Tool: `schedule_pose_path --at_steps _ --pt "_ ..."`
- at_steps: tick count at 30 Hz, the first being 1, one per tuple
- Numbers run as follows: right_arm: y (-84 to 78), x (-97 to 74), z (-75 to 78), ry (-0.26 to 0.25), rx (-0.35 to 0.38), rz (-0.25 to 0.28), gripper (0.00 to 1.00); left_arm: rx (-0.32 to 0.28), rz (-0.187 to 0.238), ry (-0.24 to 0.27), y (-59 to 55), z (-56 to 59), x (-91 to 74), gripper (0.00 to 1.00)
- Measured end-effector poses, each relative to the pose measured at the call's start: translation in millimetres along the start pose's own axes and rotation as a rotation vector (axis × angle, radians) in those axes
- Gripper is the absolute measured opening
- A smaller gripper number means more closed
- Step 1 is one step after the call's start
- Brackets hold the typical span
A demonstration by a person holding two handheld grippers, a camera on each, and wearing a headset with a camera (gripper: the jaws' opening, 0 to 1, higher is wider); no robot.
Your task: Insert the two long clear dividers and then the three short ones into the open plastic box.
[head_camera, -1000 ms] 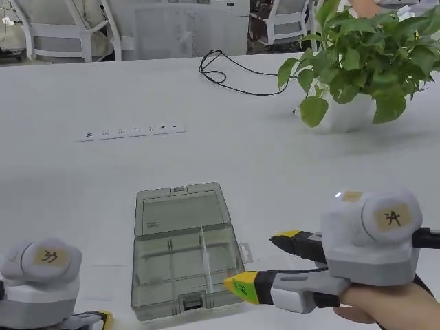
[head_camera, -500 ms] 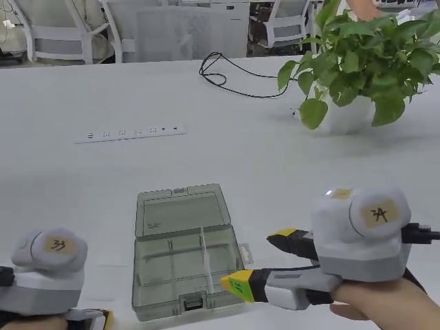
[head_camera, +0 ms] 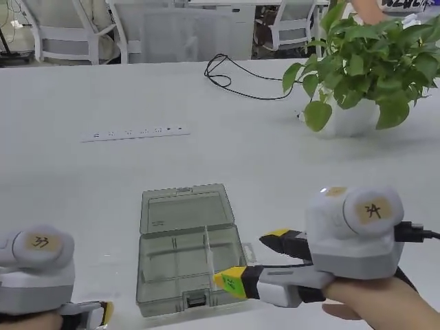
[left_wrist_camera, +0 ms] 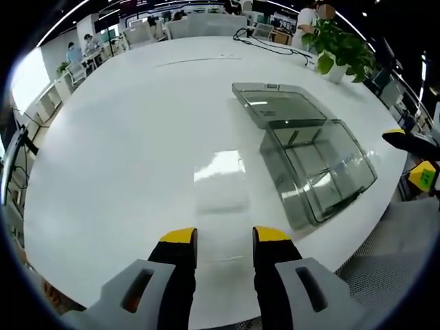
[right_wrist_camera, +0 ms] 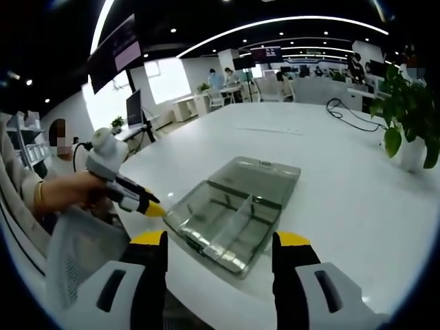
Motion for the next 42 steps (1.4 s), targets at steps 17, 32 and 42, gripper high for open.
schedule_pose_path --at_steps 17,32,42 --pt "22.6 22.7 -25.0 0.065 0.125 0.122 0.5 0.019 0.242 -0.15 3.4 16.6 -30.1 0.3" --pt "32.9 42.0 -50.4 0.122 0.232 0.209 0.35 0.027 0.335 -0.287 1.5 45.0 -49.8 0.3" --pt "33.7 47.7 -57.1 0.136 0.316 0.248 0.27 0.005 0.377 -0.406 0.1 61.3 -57.6 0.3"
Point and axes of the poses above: the centre of the closed fingertips' face, and the gripper's own axes: x roughly forward along the fingers, z roughly to its right, y roughly out of its top, the point moved 9 cm from there along -x, roughly backward along the fingers, and after that the axes turned 9 degrees about -x, right-handed, at the moved point
